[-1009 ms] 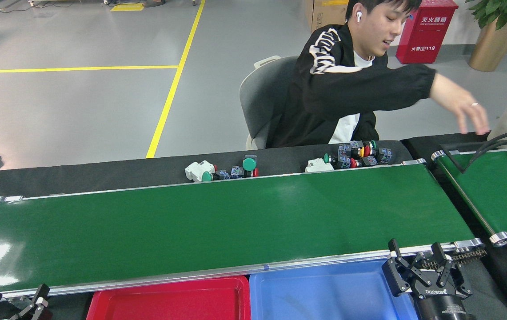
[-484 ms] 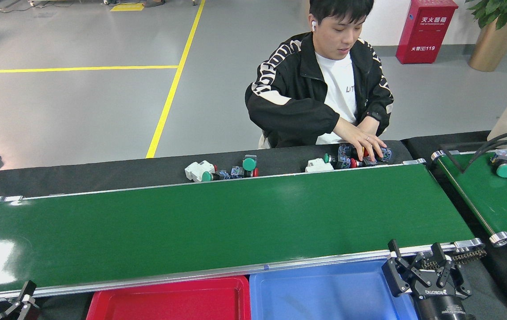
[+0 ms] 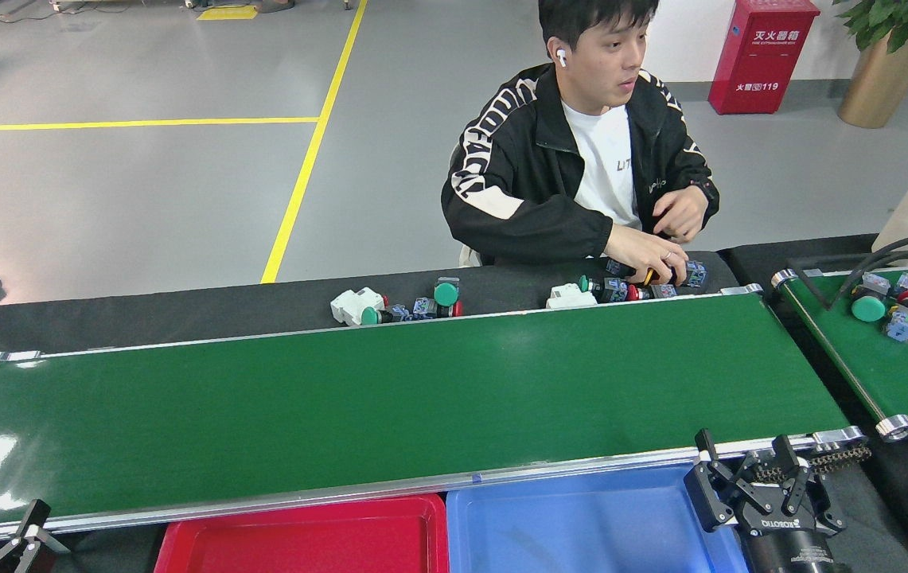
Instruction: Pick switch part from conveyor to tray
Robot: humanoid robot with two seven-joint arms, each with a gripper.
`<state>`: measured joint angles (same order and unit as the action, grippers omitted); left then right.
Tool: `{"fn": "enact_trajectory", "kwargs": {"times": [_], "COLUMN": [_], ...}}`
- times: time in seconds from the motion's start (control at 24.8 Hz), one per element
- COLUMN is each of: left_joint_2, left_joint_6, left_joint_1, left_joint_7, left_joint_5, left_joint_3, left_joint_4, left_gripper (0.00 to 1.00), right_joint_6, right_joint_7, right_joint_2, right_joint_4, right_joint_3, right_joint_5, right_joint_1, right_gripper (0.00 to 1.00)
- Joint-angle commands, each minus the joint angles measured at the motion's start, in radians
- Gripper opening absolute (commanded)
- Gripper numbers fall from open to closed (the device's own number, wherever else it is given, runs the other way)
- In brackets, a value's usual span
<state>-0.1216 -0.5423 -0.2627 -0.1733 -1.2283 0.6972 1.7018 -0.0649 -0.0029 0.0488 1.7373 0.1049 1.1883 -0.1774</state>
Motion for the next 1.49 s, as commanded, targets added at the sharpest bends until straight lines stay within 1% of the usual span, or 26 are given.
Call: {"fn": "enact_trajectory", "kwargs": {"times": [0.0,0.2,0.57,0.65,0.89,1.45], "left_joint_2": [-0.01,-0.012,-0.01,-0.015,0.005,0.014], "left_joint_6": [0.008,0.007,-0.001,-0.005,-0.005,-0.004], "left_joint_1": [0.007,-0.001,-0.009,-0.026,-0.067,-0.067], "left_joint_7": [0.0,-0.025,-0.025,-0.025,-0.018,-0.021], "left_joint_5": [0.0,-0.005,-0.003,-0.003,-0.014,-0.013], "left_joint_3": [0.007,-0.002,-0.004,-0.004,-0.016,-0.039], "left_joint_4": [0.009,0.01,0.01,0.005,-0.019,-0.002], "left_gripper": [1.0,1.0,1.0,1.0,1.0,1.0], "right_joint_6": [-0.003,-0.004,-0.004,-0.003,-0.003,0.005], "right_joint_7": [-0.008,-0.008,-0.009,-0.008,-0.008,-0.002], "right_joint_2": [0.003,0.003,0.003,0.003,0.002,-0.001], "right_joint_4": [0.007,0.007,0.005,0.005,0.005,0.002], "right_joint_3": [0.001,0.001,0.001,0.001,0.001,0.001], "right_joint_5": [-0.001,-0.001,-0.001,-0.001,-0.003,-0.003], "right_joint_1": [0.007,0.007,0.009,0.009,0.009,0.018], "right_gripper": [0.98,0.98,0.98,0.98,0.98,0.98]}}
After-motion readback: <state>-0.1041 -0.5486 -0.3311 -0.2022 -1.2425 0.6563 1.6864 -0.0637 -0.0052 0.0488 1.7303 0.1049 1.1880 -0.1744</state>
